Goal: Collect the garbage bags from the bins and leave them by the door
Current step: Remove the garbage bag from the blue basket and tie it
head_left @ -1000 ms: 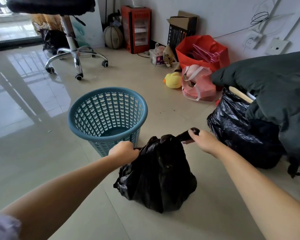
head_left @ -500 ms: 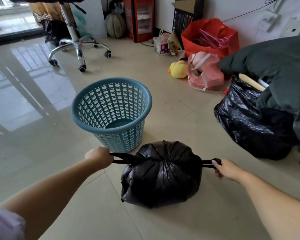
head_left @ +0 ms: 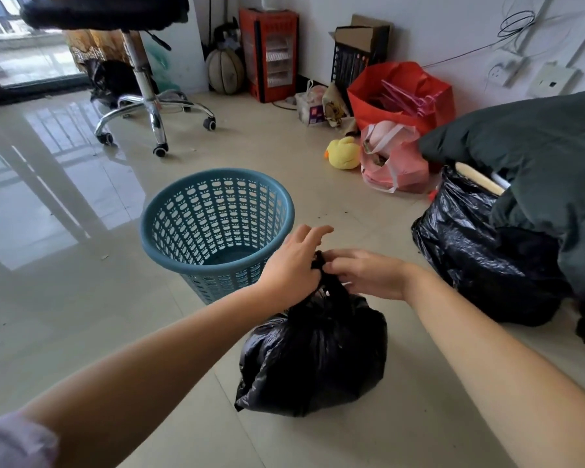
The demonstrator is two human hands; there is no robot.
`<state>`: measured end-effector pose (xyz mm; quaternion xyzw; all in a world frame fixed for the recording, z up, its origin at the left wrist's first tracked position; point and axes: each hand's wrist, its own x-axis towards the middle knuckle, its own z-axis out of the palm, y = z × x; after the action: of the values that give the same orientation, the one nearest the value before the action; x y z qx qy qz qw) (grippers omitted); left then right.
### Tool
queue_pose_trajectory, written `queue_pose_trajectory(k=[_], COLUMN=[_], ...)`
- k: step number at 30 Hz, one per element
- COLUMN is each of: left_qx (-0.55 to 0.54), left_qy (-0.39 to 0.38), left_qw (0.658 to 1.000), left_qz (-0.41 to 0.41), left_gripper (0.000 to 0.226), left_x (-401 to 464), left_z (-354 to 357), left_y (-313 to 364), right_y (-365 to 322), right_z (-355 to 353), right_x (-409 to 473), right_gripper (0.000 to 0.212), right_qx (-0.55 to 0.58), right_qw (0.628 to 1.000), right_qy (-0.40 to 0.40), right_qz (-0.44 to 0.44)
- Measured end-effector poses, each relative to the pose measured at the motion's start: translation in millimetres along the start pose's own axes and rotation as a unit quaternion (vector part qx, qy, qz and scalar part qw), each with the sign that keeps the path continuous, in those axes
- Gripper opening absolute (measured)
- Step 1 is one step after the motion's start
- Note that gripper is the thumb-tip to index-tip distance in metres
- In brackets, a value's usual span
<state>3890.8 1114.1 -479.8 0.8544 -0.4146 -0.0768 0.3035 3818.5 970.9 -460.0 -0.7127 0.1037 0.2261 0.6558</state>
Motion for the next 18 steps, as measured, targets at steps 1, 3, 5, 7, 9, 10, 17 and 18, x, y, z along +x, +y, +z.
queue_pose_trajectory(k=[1,3,5,7,9,10,17,18], left_qx=[0.001,-0.044,-0.147,-0.229,-0.301,-0.346,-0.480,-0.430], left_qy=[-0.012,-0.067,-0.163,-0.250,-0.284,-0.275,-0.209,-0.216], left_qw=[1.000,0.997,0.974,0.937,0.904,0.890,0.835,0.859], left_qz=[-0.002,-0.012,-0.054,-0.089,-0.106,-0.108,-0.170,-0.175], left_gripper=[0.064,0.051,0.036,0.026,0.018,0.015,0.028,0.028], left_x=[2.5,4.2,1.1,-3.6,-5.8,-6.0,-7.5,-8.8], left_z=[-0.2,-0.1,-0.7,-1.6,-0.9,-0.4,7.8,14.6], left_y=[-3.0,-9.0,-12.0,-17.9,-29.2,-34.0,-39.5,-40.5], right_y=[-0.7,3.1,6.9,7.6,4.4,4.6,58.0,64.4], right_z=[5.1,8.9,8.1,4.9,2.9,1.3,-18.3,-15.4], right_x=[-1.4,-1.2,-0.1,0.7,-0.5,-0.6,5.0,7.9], right_gripper=[0.018,0.019,0.020,0.010,0.006,0.007,0.026,0.029], right_qx=[-0.042,-0.116,-0.137,-0.115,-0.049,-0.007,0.058,0.009], right_qw=[0.999,0.993,0.990,0.992,0.997,0.997,0.994,0.990], right_qy=[-0.007,0.004,0.025,0.034,0.020,0.009,0.097,0.138], right_qz=[0.004,0.001,-0.011,-0.038,-0.063,-0.070,-0.003,-0.008])
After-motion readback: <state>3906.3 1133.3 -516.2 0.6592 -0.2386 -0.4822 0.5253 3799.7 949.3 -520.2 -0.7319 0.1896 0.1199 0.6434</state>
